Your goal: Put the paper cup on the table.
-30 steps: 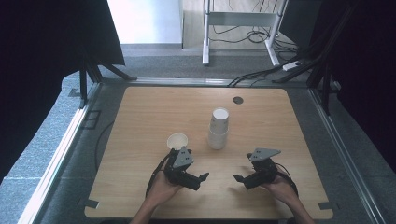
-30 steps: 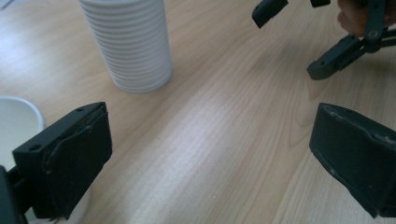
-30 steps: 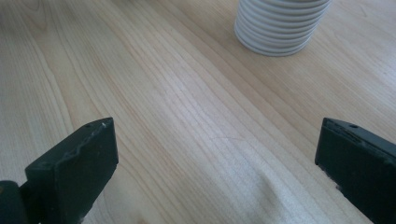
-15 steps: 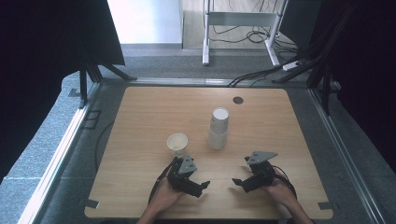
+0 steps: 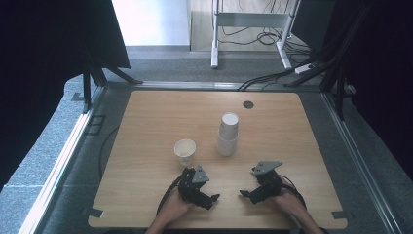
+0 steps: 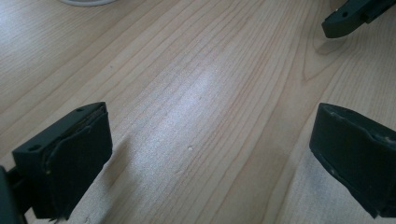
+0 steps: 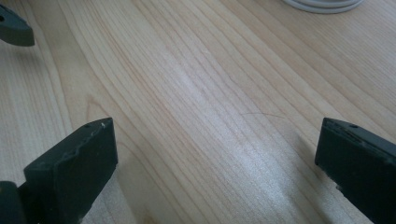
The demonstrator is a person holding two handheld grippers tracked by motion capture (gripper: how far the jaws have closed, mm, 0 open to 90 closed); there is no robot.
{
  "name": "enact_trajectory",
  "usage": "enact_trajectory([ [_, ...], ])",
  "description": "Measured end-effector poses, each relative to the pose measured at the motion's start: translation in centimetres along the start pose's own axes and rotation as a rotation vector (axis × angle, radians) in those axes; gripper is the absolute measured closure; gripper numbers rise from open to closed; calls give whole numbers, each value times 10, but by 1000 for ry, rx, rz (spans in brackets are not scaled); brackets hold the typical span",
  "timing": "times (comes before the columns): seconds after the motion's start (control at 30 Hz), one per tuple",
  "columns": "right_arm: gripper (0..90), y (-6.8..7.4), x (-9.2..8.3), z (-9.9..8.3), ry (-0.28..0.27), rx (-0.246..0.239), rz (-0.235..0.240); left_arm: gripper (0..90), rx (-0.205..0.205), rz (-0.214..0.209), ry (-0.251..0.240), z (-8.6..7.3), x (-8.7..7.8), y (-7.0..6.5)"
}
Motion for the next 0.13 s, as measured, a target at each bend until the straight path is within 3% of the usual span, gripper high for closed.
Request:
enact_trajectory([
  [0.13, 0, 1, 0, 0, 1, -5, 3, 0, 8, 5, 15, -1, 1, 0],
])
Point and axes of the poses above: each handheld gripper's, and its own axes: x roughly forward along the jaws, z roughly out of its top, y roughly to its left, the point moved 10 cm from there along x, roughly forward along the jaws, and after that the axes turned 15 degrees about -y, right-handed, at the moved point
